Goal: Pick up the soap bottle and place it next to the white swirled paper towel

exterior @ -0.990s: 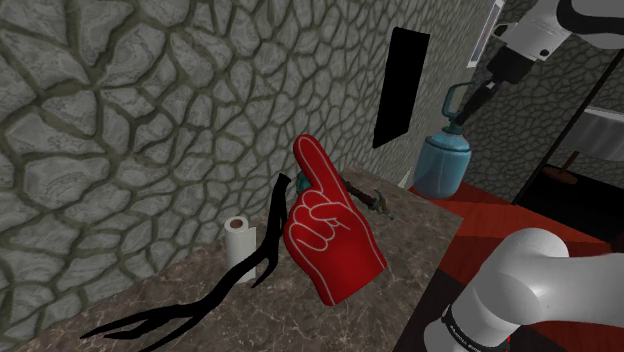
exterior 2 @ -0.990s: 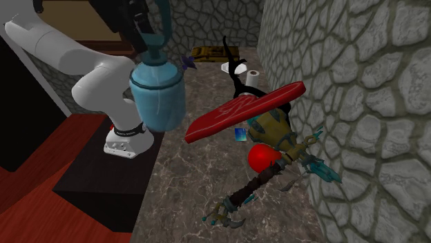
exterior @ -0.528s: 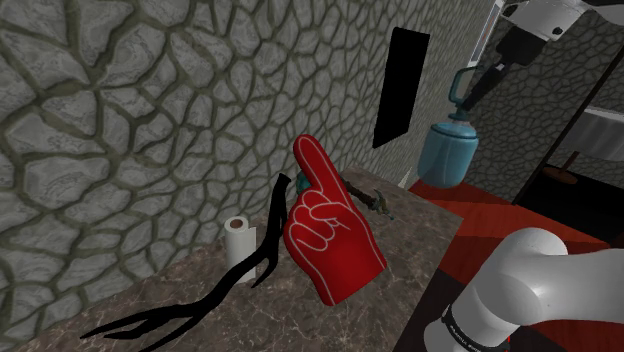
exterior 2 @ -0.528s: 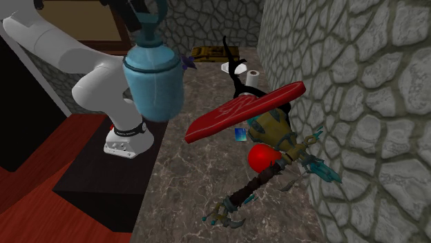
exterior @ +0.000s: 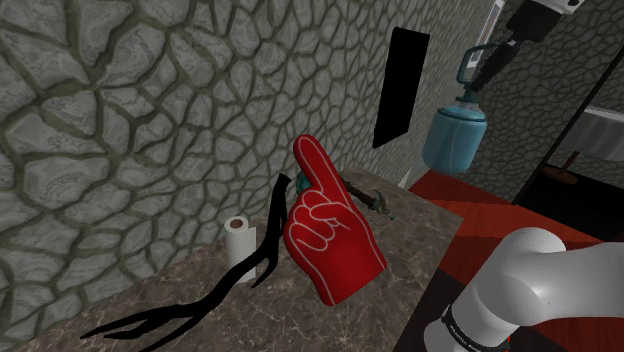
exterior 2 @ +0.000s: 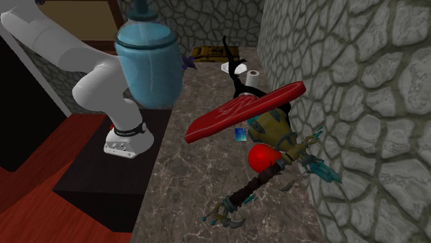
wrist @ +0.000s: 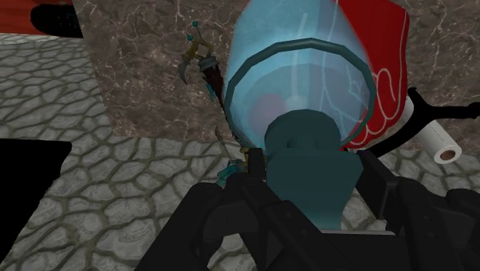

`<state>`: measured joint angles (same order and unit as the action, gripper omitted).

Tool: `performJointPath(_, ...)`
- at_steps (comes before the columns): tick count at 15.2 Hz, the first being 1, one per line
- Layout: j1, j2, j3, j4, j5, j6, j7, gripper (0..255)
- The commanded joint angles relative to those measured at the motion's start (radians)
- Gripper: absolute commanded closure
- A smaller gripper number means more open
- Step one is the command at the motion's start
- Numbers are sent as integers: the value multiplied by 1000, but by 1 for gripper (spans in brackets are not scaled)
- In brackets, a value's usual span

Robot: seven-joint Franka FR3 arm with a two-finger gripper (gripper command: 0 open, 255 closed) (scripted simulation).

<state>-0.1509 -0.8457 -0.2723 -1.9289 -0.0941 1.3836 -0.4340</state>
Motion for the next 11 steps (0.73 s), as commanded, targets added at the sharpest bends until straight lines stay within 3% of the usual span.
performJointPath(1,2,11,-1,26,2,-14,-1,255)
performJointPath(11,2,-39,239,-39,126,-5,230,255)
